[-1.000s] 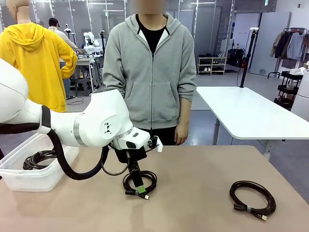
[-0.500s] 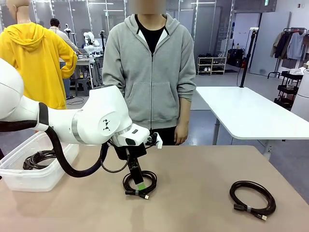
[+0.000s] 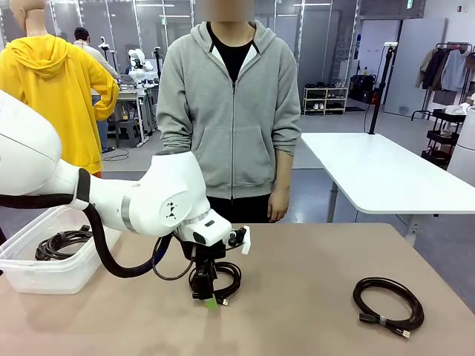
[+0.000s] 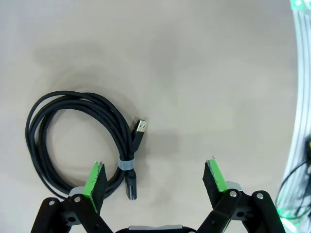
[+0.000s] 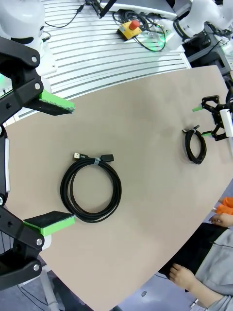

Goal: Organize and store the cables.
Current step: Place the USB Extension Cable into the Organizing box.

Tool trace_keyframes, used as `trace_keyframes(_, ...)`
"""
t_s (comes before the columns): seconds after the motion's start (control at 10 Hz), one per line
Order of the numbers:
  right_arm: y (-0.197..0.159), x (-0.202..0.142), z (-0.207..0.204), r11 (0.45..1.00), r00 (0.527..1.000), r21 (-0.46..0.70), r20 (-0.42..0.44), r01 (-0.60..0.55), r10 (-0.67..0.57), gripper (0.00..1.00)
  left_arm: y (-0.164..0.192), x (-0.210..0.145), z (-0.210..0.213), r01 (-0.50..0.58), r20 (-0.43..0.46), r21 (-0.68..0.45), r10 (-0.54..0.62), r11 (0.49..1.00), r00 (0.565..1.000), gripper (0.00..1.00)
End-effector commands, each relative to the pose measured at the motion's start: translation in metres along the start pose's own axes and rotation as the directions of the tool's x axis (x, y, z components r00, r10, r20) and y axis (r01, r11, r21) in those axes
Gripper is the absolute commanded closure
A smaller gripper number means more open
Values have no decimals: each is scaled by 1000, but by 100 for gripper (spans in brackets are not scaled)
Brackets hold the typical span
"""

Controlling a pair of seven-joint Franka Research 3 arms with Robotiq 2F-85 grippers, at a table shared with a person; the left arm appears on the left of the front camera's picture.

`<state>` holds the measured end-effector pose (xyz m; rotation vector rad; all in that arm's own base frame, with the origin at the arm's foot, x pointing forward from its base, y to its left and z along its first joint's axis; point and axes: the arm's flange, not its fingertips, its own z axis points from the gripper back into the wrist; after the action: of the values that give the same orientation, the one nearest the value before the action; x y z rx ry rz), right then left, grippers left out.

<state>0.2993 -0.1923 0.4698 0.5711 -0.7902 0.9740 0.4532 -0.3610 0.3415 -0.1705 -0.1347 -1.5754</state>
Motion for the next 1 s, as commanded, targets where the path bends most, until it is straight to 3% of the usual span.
trace_keyframes(0.0, -1, 0, 0, 1000, 1000, 4, 11, -12, 11, 0, 13, -1, -9, 83, -2, 19, -83, 996, 997, 0)
trace_keyframes(0.5, -1, 0, 0, 1000, 1000, 4, 11, -12, 11, 0, 23, -7, -37, 49, -44, 28, -48, 998, 998, 0)
trace_keyframes(0.6, -1, 0, 0, 1000, 1000, 4, 11, -12, 11, 0, 24, -8, -40, 48, -42, 32, -47, 998, 998, 13)
trace_keyframes(0.9, -1, 0, 0, 1000, 1000, 4, 11, -12, 11, 0, 24, -7, -42, 48, -57, 32, -46, 998, 997, 100)
